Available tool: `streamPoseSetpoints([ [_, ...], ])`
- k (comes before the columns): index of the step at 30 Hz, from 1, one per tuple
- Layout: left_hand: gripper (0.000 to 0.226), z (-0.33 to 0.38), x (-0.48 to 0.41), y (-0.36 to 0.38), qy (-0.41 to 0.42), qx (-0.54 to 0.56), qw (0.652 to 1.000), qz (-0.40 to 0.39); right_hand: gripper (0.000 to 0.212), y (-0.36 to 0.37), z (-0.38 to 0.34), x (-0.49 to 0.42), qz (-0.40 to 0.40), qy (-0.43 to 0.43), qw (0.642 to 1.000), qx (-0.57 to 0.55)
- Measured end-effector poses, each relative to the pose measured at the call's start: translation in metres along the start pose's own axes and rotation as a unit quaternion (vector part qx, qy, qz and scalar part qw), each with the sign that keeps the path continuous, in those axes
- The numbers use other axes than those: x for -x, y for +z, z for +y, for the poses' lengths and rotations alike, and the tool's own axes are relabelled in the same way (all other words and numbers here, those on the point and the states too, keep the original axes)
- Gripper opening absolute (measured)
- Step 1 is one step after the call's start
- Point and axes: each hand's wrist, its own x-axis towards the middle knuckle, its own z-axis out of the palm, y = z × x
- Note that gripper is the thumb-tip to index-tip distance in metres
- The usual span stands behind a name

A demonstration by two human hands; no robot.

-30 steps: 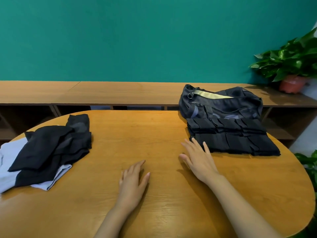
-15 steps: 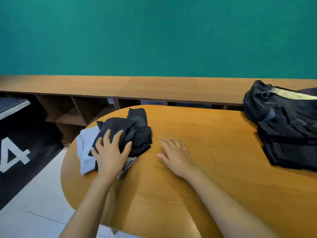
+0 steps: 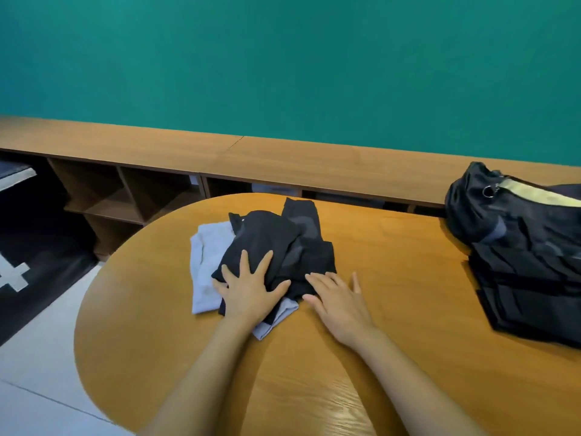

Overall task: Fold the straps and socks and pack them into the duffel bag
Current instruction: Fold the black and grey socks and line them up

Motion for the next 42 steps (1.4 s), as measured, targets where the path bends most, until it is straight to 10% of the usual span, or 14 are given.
streamPoseSetpoints([
  [6,0.074,0.065,0.033,0.026,0.088,-0.011,0.996,-0.019,0.037,-0.028,0.073,0.039,0.196,0.117,0.972,-0.061],
  [11,0.077,0.065,0.052,0.033,0.1,-0.02,0.995,-0.006,0.064,-0.047,0.097,0.03,0.04,0.223,0.973,-0.045],
  [16,0.078,0.059,0.051,0.029,0.09,-0.029,0.996,0.004,0.015,-0.05,0.088,0.028,0.126,0.174,0.975,-0.053],
  [22,0.077,0.04,0.032,0.023,0.054,-0.016,0.998,0.021,0.019,-0.074,0.097,0.068,0.22,0.257,0.931,-0.135],
  [26,0.078,0.042,0.027,0.016,0.03,-0.016,0.999,-0.002,0.02,-0.06,0.106,0.104,0.087,0.297,0.949,-0.069],
  [34,0.063,0.076,0.038,0.016,0.164,-0.032,0.98,0.112,0.033,-0.053,0.085,0.079,0.154,0.159,0.969,-0.109],
  [39,0.052,0.088,0.04,0.019,0.232,-0.01,0.965,0.12,0.061,-0.047,0.058,0.027,0.042,0.14,0.983,-0.106],
  [42,0.046,0.091,0.04,0.02,0.254,0.023,0.958,0.133,0.036,-0.048,0.053,0.014,0.053,0.116,0.991,-0.032],
])
